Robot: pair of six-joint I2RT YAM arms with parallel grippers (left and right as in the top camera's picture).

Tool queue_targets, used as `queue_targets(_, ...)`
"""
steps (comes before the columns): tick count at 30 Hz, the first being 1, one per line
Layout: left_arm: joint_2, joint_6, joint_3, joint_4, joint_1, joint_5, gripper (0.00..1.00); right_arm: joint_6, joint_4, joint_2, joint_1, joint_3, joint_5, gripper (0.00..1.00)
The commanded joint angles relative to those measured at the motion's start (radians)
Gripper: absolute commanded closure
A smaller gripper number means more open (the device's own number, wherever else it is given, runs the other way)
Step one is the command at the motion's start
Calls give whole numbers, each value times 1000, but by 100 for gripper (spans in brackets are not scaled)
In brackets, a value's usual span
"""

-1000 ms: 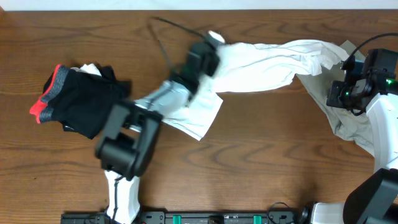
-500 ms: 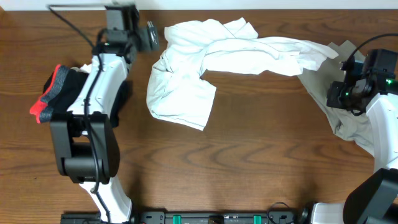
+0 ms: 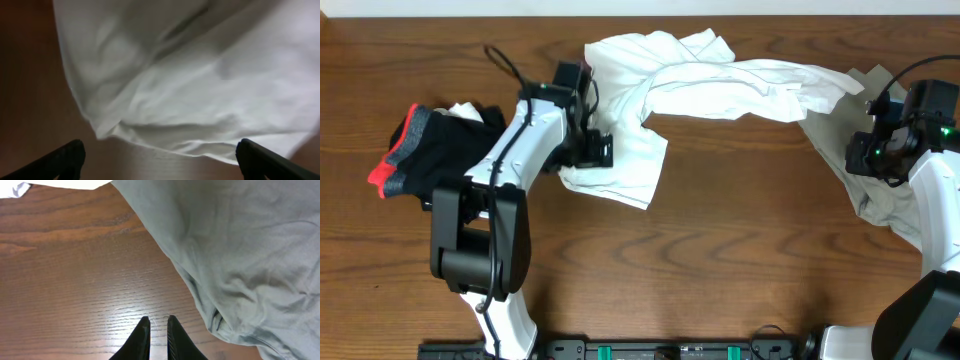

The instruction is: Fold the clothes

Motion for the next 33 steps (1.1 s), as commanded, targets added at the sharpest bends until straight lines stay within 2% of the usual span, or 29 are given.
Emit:
queue_targets(1, 5, -151, -84, 15, 6, -26, 2, 3, -5, 3, 3, 0, 3, 88)
queue_targets(5, 5, -225, -156, 108, 5, -26, 2, 3, -6, 3, 3, 0, 3, 88)
queue_targets(11, 5, -225, -226, 312, 5, 22, 1, 3, -11, 3, 3, 0, 2, 89)
queue_targets(12, 5, -235, -231, 327, 5, 24, 7, 3, -11, 3, 3, 0, 2, 89)
queue_targets(14, 5, -246, -232, 328, 5, 37, 38, 3, -11, 3, 3, 0, 3, 89)
queue_targets(18, 5, -246, -232, 329, 5, 126, 92, 3, -7, 3, 3, 0, 3, 89)
queue_targets(22, -15, -203, -231, 300, 7, 216, 94, 3, 14, 5, 3, -5, 13, 89)
queue_targets(25, -84, -160, -224, 230, 11, 225, 94, 3, 40, 21, 3, -18, 26, 89)
queue_targets(33, -436, -113, -218, 33, 56, 224, 94, 3, 97, 181, 3, -27, 29, 89)
